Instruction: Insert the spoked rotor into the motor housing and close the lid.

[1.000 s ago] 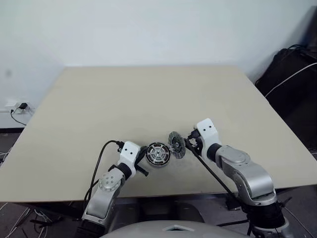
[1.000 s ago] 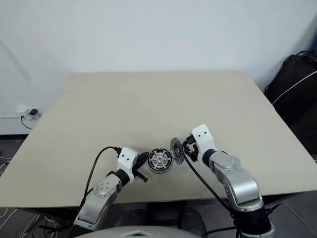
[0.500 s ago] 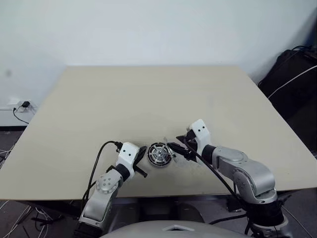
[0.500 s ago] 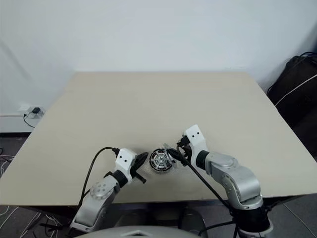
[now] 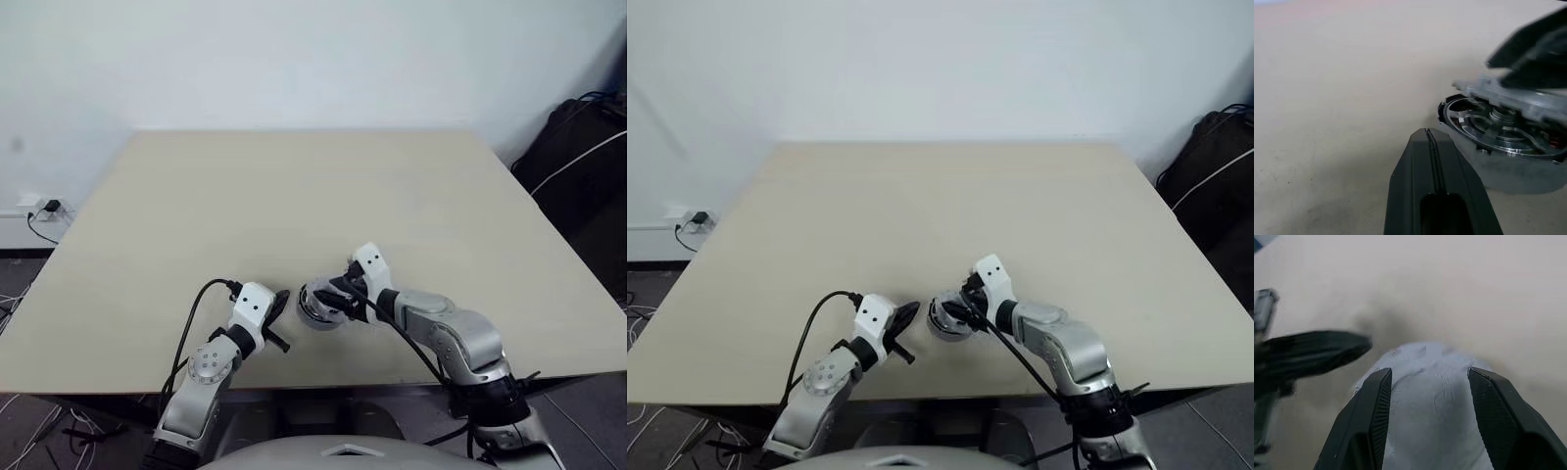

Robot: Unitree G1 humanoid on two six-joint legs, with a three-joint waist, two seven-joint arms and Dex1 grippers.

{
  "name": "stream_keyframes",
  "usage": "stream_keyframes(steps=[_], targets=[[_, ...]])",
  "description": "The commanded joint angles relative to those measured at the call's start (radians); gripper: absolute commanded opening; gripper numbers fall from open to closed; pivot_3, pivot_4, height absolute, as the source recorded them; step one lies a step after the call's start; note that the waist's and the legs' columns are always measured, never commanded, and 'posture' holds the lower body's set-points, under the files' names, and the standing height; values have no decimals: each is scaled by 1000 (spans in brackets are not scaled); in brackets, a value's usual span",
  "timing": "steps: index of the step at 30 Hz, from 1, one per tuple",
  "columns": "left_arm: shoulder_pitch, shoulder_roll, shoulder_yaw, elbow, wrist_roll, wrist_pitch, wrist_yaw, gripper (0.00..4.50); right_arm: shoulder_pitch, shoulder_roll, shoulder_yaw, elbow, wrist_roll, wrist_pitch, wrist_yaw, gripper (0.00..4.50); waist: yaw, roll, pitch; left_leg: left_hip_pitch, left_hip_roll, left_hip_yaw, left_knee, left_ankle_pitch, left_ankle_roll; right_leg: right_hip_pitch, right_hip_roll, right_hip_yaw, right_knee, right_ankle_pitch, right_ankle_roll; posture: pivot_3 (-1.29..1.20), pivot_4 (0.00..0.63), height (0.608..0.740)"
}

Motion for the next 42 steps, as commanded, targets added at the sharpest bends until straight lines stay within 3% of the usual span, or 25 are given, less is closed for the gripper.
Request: stream_keyframes(steps=[1, 10, 17, 28, 42], targets=[[-10, 0, 1, -44, -4, -20, 1, 0, -35, 11, -2, 12, -17, -41, -5, 2614, -1, 0, 0, 0, 0, 0, 0, 0, 0, 0, 0, 0, 0, 0, 0, 0, 0, 740], [-2, -6, 0, -38, -2, -24, 12, 0, -14, 34, 38, 15, -34, -74, 5, 2614, -2, 0, 0, 0, 0, 0, -1, 0, 0, -1, 1, -1, 0, 1, -5, 0, 0, 740], [2, -6, -2, -41, -2, -21, 14, 0, 48, 79, -9, -134, -4, -294, 45, 2614, -2, 0, 0, 0, 0, 0, -1, 0, 0, -1, 1, 0, 0, 0, -1, 0, 0, 740], [-4, -8, -11, -43, 2, -19, 13, 0, 100, 149, -56, -150, -53, -579, -12, 2614, -2, 0, 0, 0, 0, 0, -1, 0, -1, -1, 1, 0, 0, 0, -1, 0, 0, 740], [-13, -6, -11, -59, 0, -1, 13, 0, 117, 141, -53, -120, -57, -627, -16, 2614, -2, 0, 0, 0, 0, 0, -1, 1, -1, -1, 1, 0, 1, 0, -1, 0, 0, 740]])
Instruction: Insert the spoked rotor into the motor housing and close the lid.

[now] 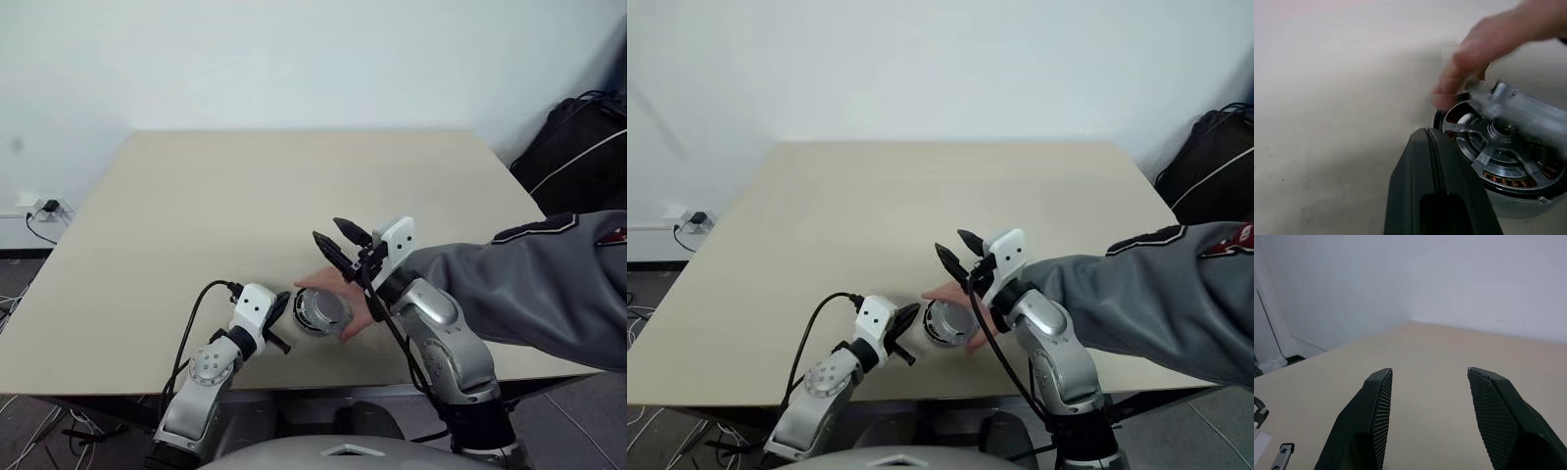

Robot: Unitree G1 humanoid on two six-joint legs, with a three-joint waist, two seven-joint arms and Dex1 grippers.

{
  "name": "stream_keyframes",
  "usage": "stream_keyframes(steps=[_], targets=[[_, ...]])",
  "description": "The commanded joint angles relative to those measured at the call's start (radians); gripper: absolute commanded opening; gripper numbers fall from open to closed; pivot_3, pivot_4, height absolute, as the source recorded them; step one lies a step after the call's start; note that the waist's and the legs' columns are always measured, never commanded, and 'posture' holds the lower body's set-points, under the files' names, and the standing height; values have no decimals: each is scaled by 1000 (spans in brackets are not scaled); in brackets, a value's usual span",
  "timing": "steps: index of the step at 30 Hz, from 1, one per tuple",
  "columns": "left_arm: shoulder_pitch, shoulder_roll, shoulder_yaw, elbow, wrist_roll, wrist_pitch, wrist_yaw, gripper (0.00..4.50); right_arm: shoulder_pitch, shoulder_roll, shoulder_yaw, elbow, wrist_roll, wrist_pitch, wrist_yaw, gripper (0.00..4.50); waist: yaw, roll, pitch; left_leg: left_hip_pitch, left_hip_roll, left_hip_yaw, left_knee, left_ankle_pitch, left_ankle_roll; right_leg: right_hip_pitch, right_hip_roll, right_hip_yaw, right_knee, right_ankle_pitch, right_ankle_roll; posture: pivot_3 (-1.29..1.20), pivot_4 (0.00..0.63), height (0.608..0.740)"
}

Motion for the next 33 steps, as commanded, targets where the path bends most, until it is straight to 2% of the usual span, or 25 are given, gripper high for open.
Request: stream_keyframes(steps=[1, 28, 33], targets=[[-17, -2, -2, -54, -3, -7, -1, 0, -13, -1, -8, -11, 1, -15, -2, 2614, 0, 0, 0, 0, 0, 0, 0, 0, 0, 0, 0, 0, 0, 0, 0, 0, 0, 740], [-25, -1, 6, 8, -1, -45, -1, 0, -28, 14, -25, 18, 16, 19, -32, 2614, 0, 0, 0, 0, 0, 0, 0, 0, 0, 0, 0, 0, 0, 0, 0, 0, 0, 740], [-28, -1, 6, 18, 0, -51, -1, 0, -43, 30, -52, 27, -11, 30, -106, 2614, 0, 0, 0, 0, 0, 0, 0, 0, 0, 0, 0, 0, 0, 0, 0, 0, 0, 740]])
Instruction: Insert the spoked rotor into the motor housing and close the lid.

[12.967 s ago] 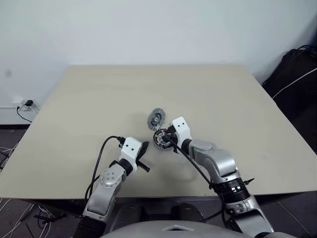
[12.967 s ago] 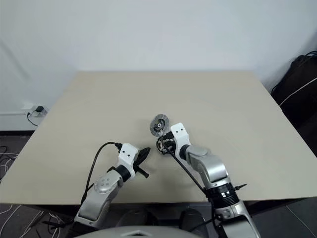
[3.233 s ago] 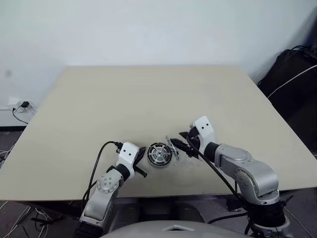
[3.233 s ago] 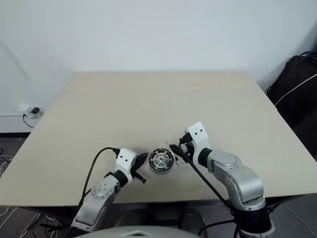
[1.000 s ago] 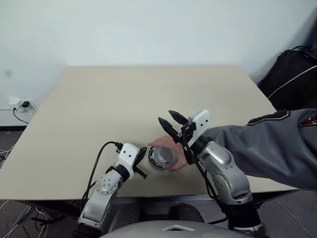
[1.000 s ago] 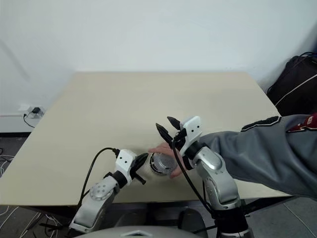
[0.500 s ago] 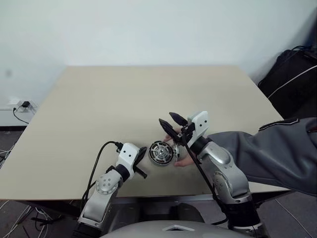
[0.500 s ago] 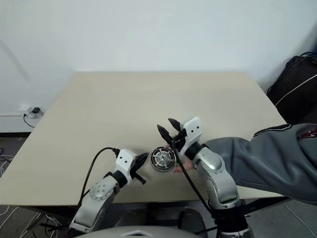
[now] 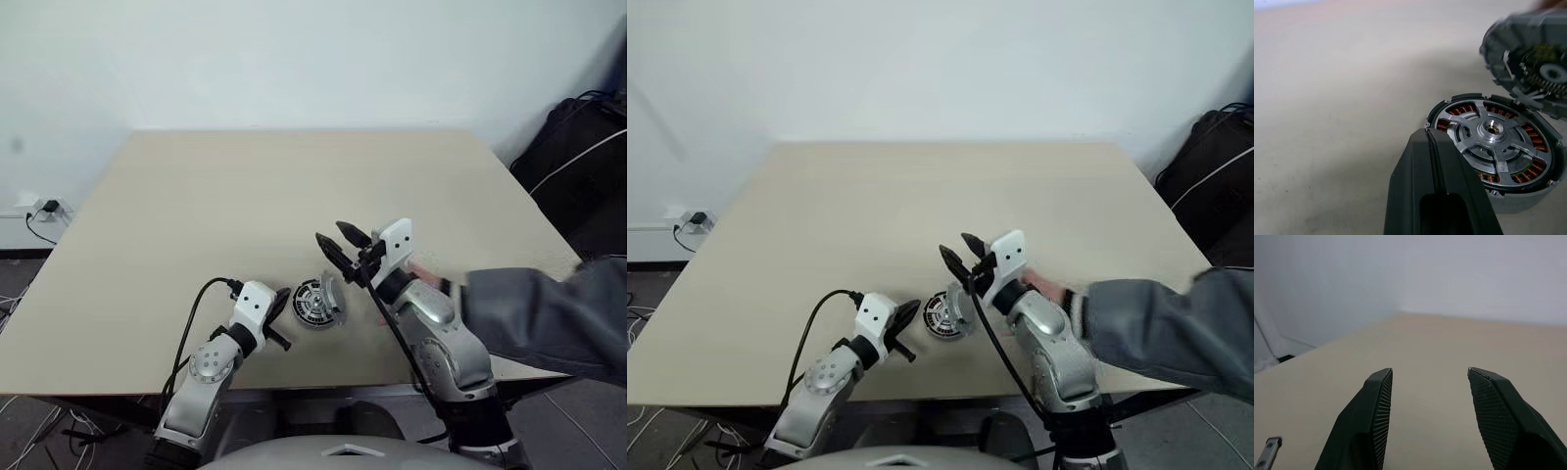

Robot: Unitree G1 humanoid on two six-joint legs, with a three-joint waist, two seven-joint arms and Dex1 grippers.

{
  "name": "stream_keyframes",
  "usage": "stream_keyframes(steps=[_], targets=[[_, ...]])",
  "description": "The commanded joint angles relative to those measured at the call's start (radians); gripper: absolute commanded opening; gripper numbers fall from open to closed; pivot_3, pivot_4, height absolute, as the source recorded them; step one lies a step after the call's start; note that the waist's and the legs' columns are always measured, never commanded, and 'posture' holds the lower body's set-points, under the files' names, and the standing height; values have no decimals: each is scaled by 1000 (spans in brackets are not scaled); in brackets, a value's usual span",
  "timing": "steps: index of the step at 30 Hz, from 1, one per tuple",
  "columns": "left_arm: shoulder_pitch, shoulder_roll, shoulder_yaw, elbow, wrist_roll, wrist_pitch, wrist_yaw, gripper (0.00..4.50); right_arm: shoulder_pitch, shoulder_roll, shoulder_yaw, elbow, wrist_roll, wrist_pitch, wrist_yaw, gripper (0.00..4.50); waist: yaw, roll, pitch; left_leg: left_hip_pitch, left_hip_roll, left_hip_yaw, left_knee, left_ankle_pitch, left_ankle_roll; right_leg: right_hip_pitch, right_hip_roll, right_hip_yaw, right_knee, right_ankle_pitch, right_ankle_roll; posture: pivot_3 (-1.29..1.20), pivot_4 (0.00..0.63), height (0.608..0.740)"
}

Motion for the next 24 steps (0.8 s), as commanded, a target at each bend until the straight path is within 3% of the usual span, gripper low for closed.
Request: stream_keyframes(steps=[1, 9, 17, 24], targets=[[-17, -1, 4, 1, 0, -28, -1, 0, -37, 1, -49, -1, -42, 9, -82, 2614, 0, 0, 0, 0, 0, 0, 0, 0, 0, 0, 0, 0, 0, 0, 0, 0, 0, 740], [-21, -1, 2, 4, -1, -28, -5, 0, -34, -166, -124, -31, -120, 332, -175, 2614, 1, 1, -1, 0, 0, 1, 0, 0, 0, 0, -1, 1, 0, 2, -4, 0, 0, 740], [-11, -1, -9, -34, 0, -2, -9, 0, 29, -475, -73, -187, -80, 555, 34, 2614, 1, 1, 0, 0, 0, 0, 0, 0, 1, -1, 0, 0, 0, -1, -1, 0, 0, 740], [-8, -1, -13, -67, 1, 27, -7, 0, 58, -562, -90, -251, 43, 579, 210, 2614, 5, 0, 0, 0, 1, 0, 2, -4, 7, 0, 0, -1, 0, 0, 0, 0, 0, 740]])
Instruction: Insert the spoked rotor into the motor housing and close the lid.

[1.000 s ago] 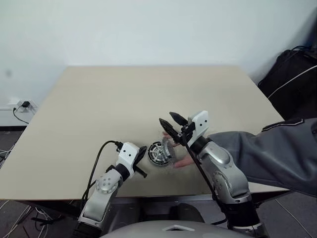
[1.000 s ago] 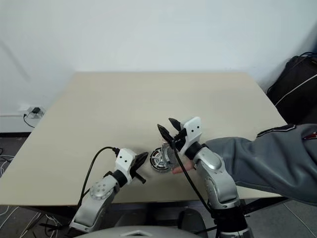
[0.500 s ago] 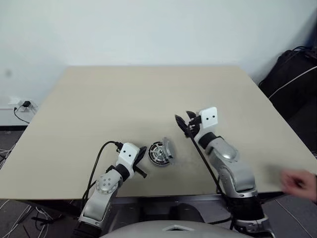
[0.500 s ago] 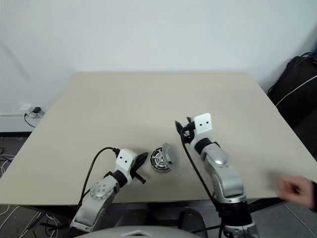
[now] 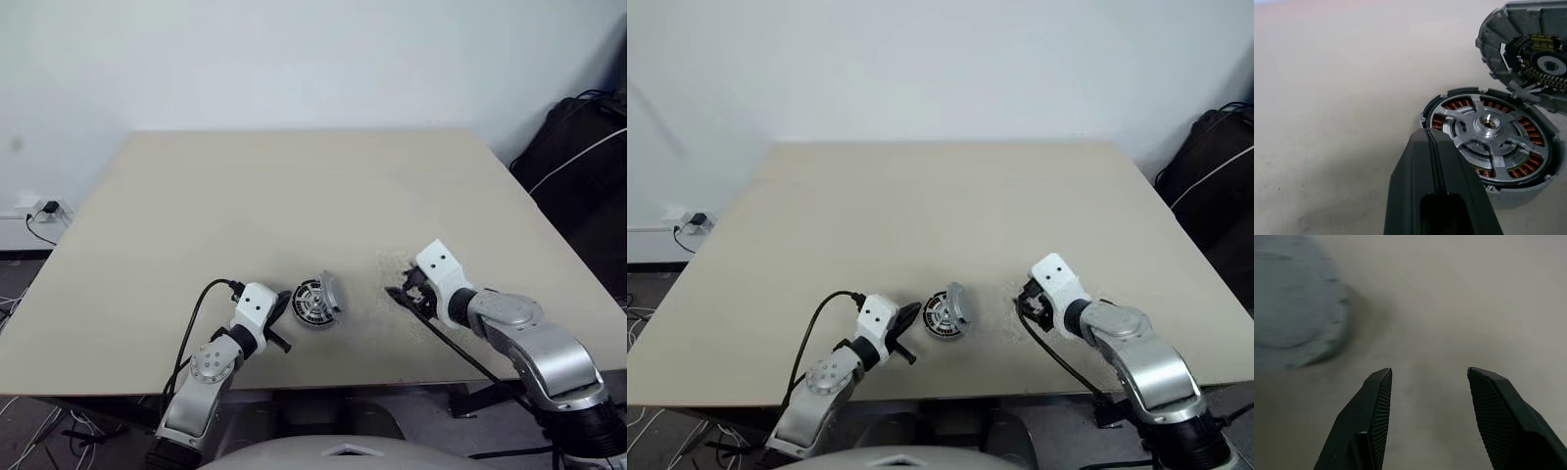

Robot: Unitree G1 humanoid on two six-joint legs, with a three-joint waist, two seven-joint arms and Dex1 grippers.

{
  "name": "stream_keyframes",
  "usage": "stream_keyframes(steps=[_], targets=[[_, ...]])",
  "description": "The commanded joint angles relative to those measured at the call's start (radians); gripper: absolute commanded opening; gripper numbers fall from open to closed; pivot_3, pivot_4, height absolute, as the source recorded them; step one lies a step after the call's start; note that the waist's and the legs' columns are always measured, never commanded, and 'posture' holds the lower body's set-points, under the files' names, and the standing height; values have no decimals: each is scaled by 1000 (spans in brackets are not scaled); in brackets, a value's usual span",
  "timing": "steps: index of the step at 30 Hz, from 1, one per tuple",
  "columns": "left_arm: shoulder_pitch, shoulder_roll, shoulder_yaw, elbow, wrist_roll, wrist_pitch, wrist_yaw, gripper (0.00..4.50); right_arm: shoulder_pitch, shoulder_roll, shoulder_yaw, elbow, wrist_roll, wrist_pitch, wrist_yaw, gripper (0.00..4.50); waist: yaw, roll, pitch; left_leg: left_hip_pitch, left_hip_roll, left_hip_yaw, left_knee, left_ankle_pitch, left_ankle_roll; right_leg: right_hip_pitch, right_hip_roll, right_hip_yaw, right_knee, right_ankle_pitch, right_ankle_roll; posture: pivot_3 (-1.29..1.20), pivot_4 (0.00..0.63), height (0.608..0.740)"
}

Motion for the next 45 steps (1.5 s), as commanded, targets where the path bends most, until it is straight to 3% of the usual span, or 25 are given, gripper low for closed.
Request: stream_keyframes(steps=[1, 15, 45], targets=[[-6, -1, -5, -60, -4, 9, -1, 0, -4, -15, -23, -48, 59, -13, 70, 2614, 1, -1, 1, 0, 0, 0, 0, 0, 0, 0, 0, 0, 0, 0, 0, 0, 0, 740], [-17, -2, 8, -43, -4, 13, 10, 0, -68, 69, 83, 23, 122, -66, 160, 2614, 6, -2, 1, 0, 0, 0, 2, -1, 2, 1, 0, 0, 0, 1, 1, 0, 0, 740], [-19, -9, 20, -9, 0, -23, 15, 0, -195, 254, 219, 262, 23, -207, 147, 2614, 9, -2, 1, 0, 0, 0, 2, 1, -2, 1, -1, 0, 0, 1, 1, 0, 0, 740]])
